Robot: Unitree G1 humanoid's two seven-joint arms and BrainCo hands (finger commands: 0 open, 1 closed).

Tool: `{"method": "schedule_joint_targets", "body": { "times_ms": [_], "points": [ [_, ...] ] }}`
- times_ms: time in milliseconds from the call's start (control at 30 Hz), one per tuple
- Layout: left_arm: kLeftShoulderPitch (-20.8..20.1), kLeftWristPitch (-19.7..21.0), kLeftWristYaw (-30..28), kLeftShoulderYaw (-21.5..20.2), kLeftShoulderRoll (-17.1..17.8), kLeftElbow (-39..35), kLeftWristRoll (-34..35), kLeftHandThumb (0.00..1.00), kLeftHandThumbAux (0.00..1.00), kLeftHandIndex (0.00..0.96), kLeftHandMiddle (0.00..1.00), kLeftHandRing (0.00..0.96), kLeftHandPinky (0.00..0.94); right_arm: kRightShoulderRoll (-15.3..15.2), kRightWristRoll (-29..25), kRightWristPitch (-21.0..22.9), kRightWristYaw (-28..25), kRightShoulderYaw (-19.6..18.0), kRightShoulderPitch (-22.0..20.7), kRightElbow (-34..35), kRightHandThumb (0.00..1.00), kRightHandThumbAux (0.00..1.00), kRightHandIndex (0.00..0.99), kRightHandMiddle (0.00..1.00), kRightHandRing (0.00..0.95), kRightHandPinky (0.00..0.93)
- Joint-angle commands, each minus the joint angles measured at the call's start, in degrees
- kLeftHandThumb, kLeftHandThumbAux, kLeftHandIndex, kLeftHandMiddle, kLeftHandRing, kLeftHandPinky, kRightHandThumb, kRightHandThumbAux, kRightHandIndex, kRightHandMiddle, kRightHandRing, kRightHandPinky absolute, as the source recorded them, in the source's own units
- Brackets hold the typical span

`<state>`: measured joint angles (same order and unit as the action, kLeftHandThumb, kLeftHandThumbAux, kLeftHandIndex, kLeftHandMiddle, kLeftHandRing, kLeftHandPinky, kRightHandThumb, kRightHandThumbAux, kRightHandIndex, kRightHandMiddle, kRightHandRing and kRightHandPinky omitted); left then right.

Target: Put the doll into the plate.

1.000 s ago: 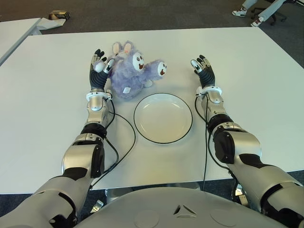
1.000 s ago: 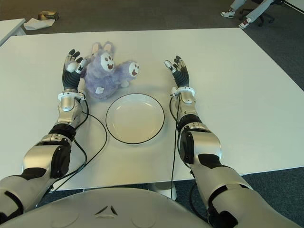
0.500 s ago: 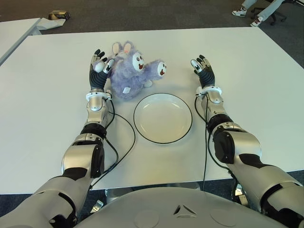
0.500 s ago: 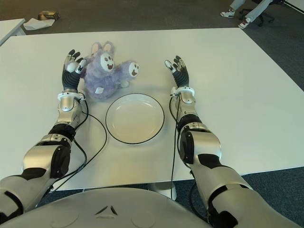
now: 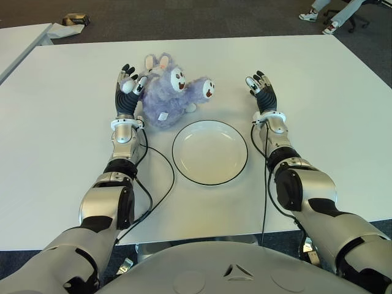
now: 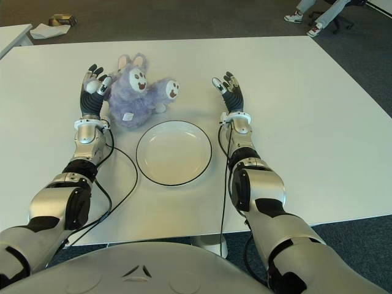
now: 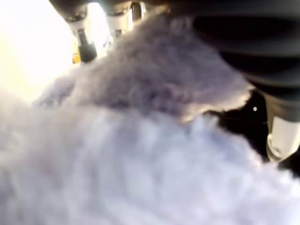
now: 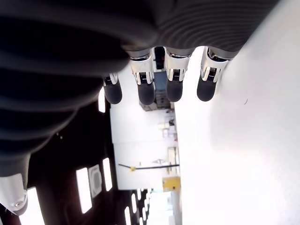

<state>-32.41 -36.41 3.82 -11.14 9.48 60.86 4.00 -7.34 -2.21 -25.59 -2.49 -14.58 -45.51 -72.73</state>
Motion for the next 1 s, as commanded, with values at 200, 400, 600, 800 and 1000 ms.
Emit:
{"method": "schedule_joint_targets", "body": {
  "times_ms": [200, 400, 600, 800, 1000],
  "points": [
    [5.23, 0.23, -0.67, 0.1, -1.16, 3.29, -0.47, 0.0, 0.49, 0.0, 0.127, 0.143, 0.165, 1.35, -0.37, 2.95, -0.22, -0.36, 4.5, -2.9, 0.081, 0.53, 0.029, 0.041, 0.038, 0.057],
    [5.21, 0.36, -0.82, 0.05, -1.17, 3.32, -0.39, 0.0, 0.492, 0.0, 0.131, 0.148, 0.17, 1.33, -0.25, 2.97, -0.18, -0.31, 4.51, -2.88, 0.078, 0.533, 0.024, 0.037, 0.033, 0.052],
    [5.24, 0.3, -1.02, 0.0, -1.2, 3.32, -0.34, 0.0, 0.49, 0.0, 0.125, 0.137, 0.138, 1.31, -0.13, 2.99, 0.1, -0.22, 4.5, -2.88, 0.072, 0.539, 0.02, 0.035, 0.03, 0.045],
    [5.32, 0.15, -0.85, 0.11, -1.24, 3.27, -0.54, 0.0, 0.489, 0.0, 0.123, 0.134, 0.139, 1.24, 0.02, 2.91, 0.18, -0.08, 4.54, -2.86, 0.074, 0.535, 0.02, 0.034, 0.027, 0.046],
    [5.38, 0.02, -0.49, 0.22, -1.26, 3.24, -0.76, 0.0, 0.493, 0.0, 0.127, 0.137, 0.139, 1.21, 0.17, 2.83, 0.3, 0.09, 4.57, -2.84, 0.074, 0.537, 0.021, 0.038, 0.031, 0.054]
  ]
}}
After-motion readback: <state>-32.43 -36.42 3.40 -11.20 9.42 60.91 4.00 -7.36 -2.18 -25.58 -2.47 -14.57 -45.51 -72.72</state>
